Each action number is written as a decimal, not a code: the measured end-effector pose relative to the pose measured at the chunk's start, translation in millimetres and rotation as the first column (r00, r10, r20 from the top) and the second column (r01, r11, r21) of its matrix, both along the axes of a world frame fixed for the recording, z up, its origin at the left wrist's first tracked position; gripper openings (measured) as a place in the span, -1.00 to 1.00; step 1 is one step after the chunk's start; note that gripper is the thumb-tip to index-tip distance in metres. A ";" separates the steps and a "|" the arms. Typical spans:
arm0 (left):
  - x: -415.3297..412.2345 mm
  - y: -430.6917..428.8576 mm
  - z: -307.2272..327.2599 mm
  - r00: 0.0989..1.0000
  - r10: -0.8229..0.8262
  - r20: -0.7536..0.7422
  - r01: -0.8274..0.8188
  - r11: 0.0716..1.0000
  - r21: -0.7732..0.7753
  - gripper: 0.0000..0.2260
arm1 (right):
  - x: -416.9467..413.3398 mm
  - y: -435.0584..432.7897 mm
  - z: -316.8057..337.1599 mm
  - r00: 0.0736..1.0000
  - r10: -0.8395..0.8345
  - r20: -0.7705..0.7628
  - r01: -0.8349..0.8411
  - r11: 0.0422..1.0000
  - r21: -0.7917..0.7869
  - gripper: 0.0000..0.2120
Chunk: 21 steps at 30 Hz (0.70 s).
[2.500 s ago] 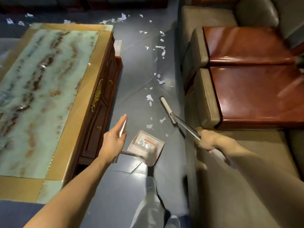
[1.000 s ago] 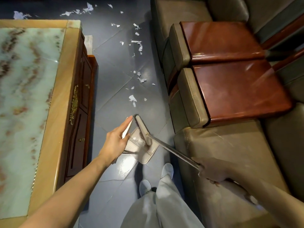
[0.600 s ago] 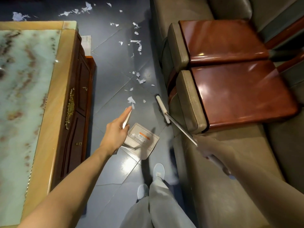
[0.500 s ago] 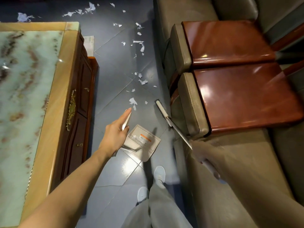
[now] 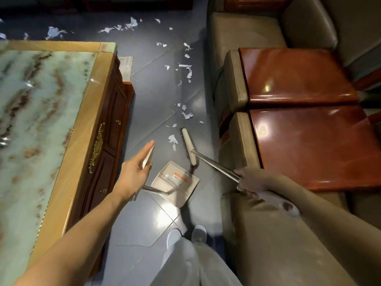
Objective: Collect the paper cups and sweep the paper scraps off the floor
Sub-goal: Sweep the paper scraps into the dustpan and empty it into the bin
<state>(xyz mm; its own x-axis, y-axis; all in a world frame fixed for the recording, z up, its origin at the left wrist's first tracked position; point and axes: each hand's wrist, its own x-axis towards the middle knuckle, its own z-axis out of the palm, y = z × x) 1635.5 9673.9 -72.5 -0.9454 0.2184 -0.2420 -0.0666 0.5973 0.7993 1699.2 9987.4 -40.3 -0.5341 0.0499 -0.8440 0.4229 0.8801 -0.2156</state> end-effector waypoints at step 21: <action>-175.8 -39.5 -12.8 0.985 0.171 -0.005 -0.169 0.979 0.110 -0.41 | -138.6 -61.8 -53.9 0.974 0.174 0.143 -0.179 0.984 0.019 -0.51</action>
<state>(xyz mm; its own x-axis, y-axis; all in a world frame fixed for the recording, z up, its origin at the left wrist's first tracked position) 1459.6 9634.4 -85.3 -0.9741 0.0787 -0.2119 -0.1478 0.4873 0.8606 1560.5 9925.6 -94.1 -0.4135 -0.0067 -0.9105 0.2843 0.9490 -0.1361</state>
